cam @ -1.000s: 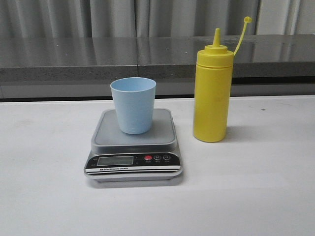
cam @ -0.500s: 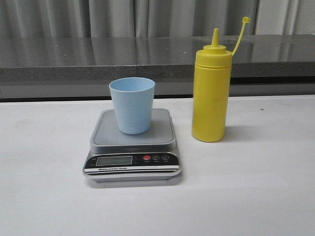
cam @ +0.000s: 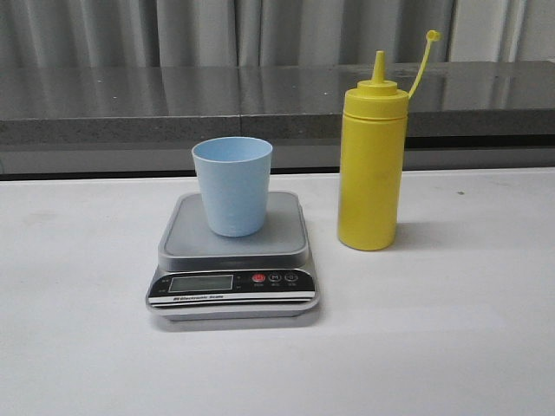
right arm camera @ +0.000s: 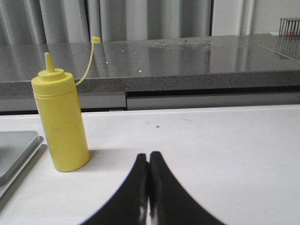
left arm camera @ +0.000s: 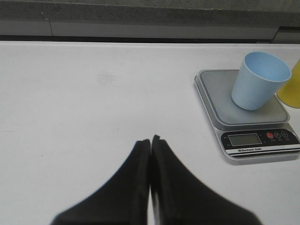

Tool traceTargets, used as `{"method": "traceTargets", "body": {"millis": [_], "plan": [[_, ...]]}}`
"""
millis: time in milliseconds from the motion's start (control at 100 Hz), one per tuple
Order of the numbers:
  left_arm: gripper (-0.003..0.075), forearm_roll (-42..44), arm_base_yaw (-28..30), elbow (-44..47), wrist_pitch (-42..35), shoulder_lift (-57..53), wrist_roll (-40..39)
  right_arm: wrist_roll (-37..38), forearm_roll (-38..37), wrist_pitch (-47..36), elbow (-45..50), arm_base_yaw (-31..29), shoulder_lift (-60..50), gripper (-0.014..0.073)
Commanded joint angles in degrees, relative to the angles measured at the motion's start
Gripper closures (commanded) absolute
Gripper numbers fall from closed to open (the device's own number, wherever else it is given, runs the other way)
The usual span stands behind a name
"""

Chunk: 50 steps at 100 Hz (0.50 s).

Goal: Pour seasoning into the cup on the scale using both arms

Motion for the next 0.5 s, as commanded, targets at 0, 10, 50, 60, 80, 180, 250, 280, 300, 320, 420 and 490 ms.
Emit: {"method": "traceTargets", "body": {"millis": [0,10,50,60,80,180,250,280,300,320,420,490], "plan": [[0.074,-0.22,0.18,-1.54,-4.36,0.53,-0.34,0.12,-0.07,-2.62,-0.63,-0.38,-1.4,0.0663],[0.074,-0.22,0.18,-1.54,-4.36,0.53,-0.34,0.12,-0.07,-2.55,-0.63,-0.38,-1.4,0.0663],[0.074,-0.22,0.18,-1.54,-4.36,0.53,-0.34,0.12,-0.07,-2.42,-0.63,-0.38,-1.4,0.0663],[0.074,-0.22,0.18,-1.54,-4.36,0.53,-0.34,0.12,-0.07,-2.42,-0.63,-0.38,-1.4,0.0663],[0.074,-0.22,0.18,-1.54,-4.36,0.53,-0.34,0.12,-0.07,-2.42,-0.63,-0.38,-1.4,0.0663],[0.074,-0.22,0.18,-1.54,-4.36,0.53,-0.34,0.12,-0.07,-3.05,-0.63,-0.38,-1.4,0.0663],[0.074,-0.22,0.18,-1.54,-4.36,0.53,-0.34,0.12,-0.07,-3.5,-0.68,-0.38,-1.4,0.0663],[0.074,-0.22,0.18,-1.54,-4.36,0.53,-0.34,0.12,-0.07,-4.47,-0.68,-0.38,-1.4,0.0663],[0.074,-0.22,0.18,-1.54,-4.36,0.53,-0.34,0.12,-0.07,-4.74,-0.68,-0.38,-1.4,0.0663],[0.074,-0.22,0.18,-1.54,-4.36,0.53,-0.34,0.12,-0.07,-4.88,-0.68,-0.38,-1.4,0.0663],[0.074,-0.22,0.18,-1.54,-4.36,0.53,-0.34,0.12,-0.07,-4.99,-0.68,-0.38,-1.4,0.0663],[0.074,-0.22,0.18,-1.54,-4.36,0.53,-0.34,0.12,-0.07,-4.99,-0.68,-0.38,-1.4,0.0663]]}}
